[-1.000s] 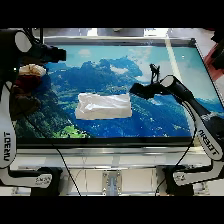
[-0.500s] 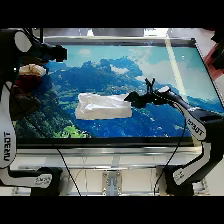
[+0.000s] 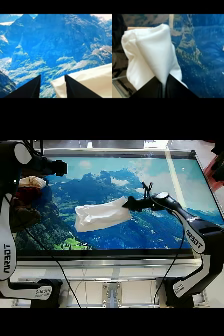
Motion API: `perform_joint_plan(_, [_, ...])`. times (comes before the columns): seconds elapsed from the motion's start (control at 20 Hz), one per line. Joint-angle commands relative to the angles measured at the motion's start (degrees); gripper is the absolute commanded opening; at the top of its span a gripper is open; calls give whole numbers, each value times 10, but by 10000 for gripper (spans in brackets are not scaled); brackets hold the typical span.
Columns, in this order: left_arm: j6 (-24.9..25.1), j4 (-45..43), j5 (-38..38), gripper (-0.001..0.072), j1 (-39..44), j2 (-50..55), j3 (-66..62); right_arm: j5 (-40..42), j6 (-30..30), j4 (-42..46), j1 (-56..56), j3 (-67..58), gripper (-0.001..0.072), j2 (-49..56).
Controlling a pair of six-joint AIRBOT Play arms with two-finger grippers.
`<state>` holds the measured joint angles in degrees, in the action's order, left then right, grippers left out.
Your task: Fold the shirts.
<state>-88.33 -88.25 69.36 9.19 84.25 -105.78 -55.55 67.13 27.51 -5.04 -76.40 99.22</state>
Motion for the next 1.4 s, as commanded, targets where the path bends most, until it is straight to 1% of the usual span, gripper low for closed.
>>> perform_joint_plan(0.0, [-4, 0, 16, 356, 0, 0, 0, -13, 129, 208, 75, -46, 29, -67])
perform_joint_plan(0.1, [-10, 2, 17, 356, 0, 0, 0, -62, 219, 405, 139, -49, 28, -123])
perform_joint_plan(0.15, [-10, 9, 17, 357, 0, 0, 0, -102, 250, 497, 177, -49, 28, -148])
perform_joint_plan(0.2, [-10, 17, 16, 356, 0, 0, 0, -146, 266, 575, 216, -49, 29, -169])
perform_joint_plan(0.3, [-10, 30, 16, 357, 1, 0, 0, -218, 274, 676, 293, -42, 29, -195])
perform_joint_plan(0.35, [-10, 32, 16, 357, 1, 0, 0, -246, 274, 712, 337, -36, 29, -204])
perform_joint_plan(0.45, [-10, 41, 17, 356, 1, 0, 0, -279, 274, 742, 416, -6, 29, -216])
perform_joint_plan(0.6, [-10, 59, 14, 356, 1, 0, 0, -280, 274, 763, 497, 89, 29, -226])
perform_joint_plan(0.75, [-10, 75, 10, 356, 1, 0, 0, -263, 281, 781, 512, 194, 29, -226])
perform_joint_plan(0.85, [-10, 75, 11, 356, 1, 0, 0, -258, 280, 776, 508, 237, 31, -226])
perform_joint_plan(0.9, [-10, 75, 11, 356, 1, 0, 0, -262, 275, 764, 505, 244, 92, -229])
perform_joint_plan(0.95, [-10, 75, 11, 357, 1, 0, 0, -265, 275, 751, 503, 240, 285, -237])
perform_joint_plan(1.0, [-10, 75, 11, 356, 1, 0, 0, -266, 275, 731, 501, 228, 522, -254])
perform_joint_plan(1.05, [-10, 75, 10, 356, 1, 0, 0, -264, 276, 714, 499, 211, 590, -274])
perform_joint_plan(1.15, [-10, 75, 10, 356, 1, 0, 0, -251, 276, 669, 499, 155, 588, -329])
perform_joint_plan(1.2, [-10, 75, 10, 356, 1, 0, 0, -229, 276, 633, 499, 128, 588, -358])
perform_joint_plan(1.25, [-10, 75, 10, 356, 1, 0, 0, -188, 273, 549, 499, 106, 588, -393])
perform_joint_plan(1.3, [-10, 78, 9, 356, 1, 0, 0, -133, 236, 428, 494, 100, 588, -425])
perform_joint_plan(1.35, [-10, 89, 5, 356, 1, 0, 0, -76, 154, 293, 474, 103, 586, -452])
